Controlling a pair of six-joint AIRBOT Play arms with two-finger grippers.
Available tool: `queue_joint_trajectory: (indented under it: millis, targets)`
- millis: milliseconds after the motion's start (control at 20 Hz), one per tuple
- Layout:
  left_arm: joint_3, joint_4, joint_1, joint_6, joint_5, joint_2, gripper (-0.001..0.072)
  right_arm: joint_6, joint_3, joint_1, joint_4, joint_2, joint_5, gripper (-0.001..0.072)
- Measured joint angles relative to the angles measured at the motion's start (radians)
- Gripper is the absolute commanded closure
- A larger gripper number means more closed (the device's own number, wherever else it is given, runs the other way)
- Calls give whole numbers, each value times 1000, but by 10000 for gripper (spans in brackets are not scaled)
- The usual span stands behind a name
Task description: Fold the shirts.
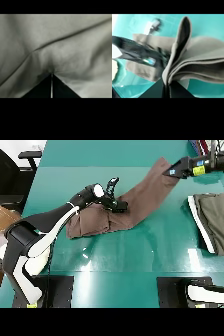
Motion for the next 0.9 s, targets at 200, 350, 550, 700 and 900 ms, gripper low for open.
queue_joint_trajectory:
  millis: [200,350,550,700,900]
  targets:
    - [16,6,-1,2,-16,-4,682,27,69,92,-1,6,-16,697]
    - [55,23,21,30,-33,22,682,34,88,150,0,6,-38,698]
    - [84,120,134,47,-68,150,681,35,97,256,61,-20,-91,697]
    - [90,201,272,53,-119,284,681,-8,99,403,157,-90,-186,696]
    - [93,295,463,56,-177,464,681,-100,122,622,212,-237,-352,133]
